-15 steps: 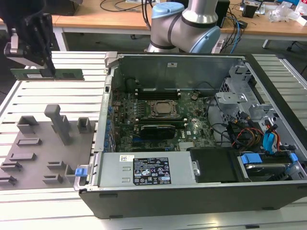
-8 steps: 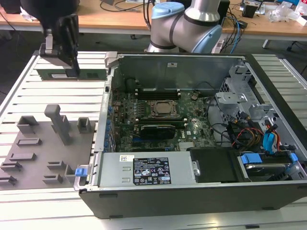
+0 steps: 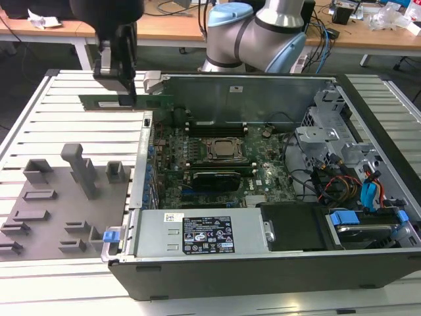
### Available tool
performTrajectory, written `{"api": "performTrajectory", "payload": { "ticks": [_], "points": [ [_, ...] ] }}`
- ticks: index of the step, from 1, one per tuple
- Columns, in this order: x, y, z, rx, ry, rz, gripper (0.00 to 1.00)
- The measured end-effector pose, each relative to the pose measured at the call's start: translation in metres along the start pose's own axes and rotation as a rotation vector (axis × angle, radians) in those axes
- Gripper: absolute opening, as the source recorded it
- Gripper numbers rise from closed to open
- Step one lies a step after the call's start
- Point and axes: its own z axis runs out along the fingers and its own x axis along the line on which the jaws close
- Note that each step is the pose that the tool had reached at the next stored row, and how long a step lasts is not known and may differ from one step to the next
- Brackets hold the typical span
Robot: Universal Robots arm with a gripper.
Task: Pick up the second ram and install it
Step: 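Pick up the second ram and move it above second insertion slot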
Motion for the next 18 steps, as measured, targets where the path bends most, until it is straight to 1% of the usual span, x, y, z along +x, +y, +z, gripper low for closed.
{"api": "performTrajectory", "payload": {
  "ticks": [1,4,5,7,8,9,11,12,14,15,17,18],
  "points": [
    [-0.0007,-0.0177,-0.0004,-0.0033,0.0001,0.0,0.13],
    [-0.002,-0.0466,-0.0011,-0.0087,0.0003,0.0,0.13],
    [-0.0023,-0.0548,-0.0013,-0.0103,0.0004,0.001,0.13],
    [-0.0031,-0.0737,-0.0017,-0.0137,0.0005,0.001,0.13],
    [-0.0034,-0.0802,-0.0018,-0.0148,0.0005,0.001,0.13],
    [-0.0036,-0.0841,-0.002,-0.0157,0.0007,0.001,0.13],
    [-0.0041,-0.0975,-0.0023,-0.0183,0.0007,0.001,0.13],
    [-0.0045,-0.1062,-0.0024,-0.0201,0.0008,0.001,0.13],
    [-0.0048,-0.114,-0.0026,-0.0217,0.0009,0.001,0.13],
    [-0.0051,-0.1199,-0.0028,-0.0229,0.0009,0.001,0.13],
    [-0.0055,-0.129,-0.003,-0.0248,0.001,0.001,0.13],
    [-0.0057,-0.1356,-0.0031,-0.0262,0.0011,0.001,0.13]
  ]
}}
